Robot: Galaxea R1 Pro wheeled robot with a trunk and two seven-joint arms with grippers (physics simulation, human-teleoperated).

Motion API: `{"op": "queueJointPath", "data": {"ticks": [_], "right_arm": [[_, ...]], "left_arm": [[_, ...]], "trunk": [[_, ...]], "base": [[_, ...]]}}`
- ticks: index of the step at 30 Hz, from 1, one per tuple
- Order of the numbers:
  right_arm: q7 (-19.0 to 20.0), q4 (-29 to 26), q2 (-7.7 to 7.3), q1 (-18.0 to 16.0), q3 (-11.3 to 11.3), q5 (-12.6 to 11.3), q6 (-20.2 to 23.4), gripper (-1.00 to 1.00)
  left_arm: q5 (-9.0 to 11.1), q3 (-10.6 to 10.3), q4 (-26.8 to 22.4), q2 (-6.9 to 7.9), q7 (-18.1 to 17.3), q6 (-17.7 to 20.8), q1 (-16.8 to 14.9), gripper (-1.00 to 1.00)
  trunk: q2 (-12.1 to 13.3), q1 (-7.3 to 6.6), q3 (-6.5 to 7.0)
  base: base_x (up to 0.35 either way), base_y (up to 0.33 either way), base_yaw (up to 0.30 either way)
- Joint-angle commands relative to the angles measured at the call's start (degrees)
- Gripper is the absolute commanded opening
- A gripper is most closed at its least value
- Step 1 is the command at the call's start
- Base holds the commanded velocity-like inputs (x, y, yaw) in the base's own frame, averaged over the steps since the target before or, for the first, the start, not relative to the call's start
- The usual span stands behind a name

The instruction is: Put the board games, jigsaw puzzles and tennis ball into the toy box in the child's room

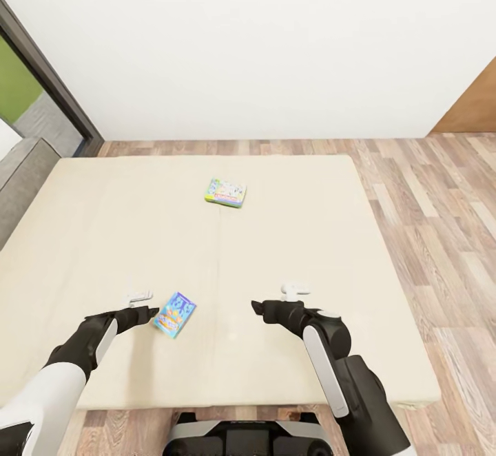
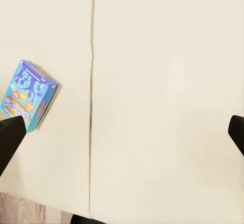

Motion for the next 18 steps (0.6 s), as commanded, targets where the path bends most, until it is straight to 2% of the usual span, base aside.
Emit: {"op": "queueJointPath", "data": {"ticks": [1,18], "right_arm": [[-0.58,-0.07,0.0,-0.03,0.03,-0.6,0.2,1.0],[-0.54,-0.08,0.0,0.0,-0.04,-0.69,0.19,1.0]], "left_arm": [[-0.17,0.33,-0.09,-0.04,-0.38,0.39,-0.02,1.0],[-0.17,0.22,-0.09,-0.06,-0.38,0.39,-0.02,1.0]], "trunk": [[-0.1,0.03,-0.17],[-0.1,0.03,-1.73]], "base": [[0.0,0.0,0.0],[0.0,0.0,0.0]]}}
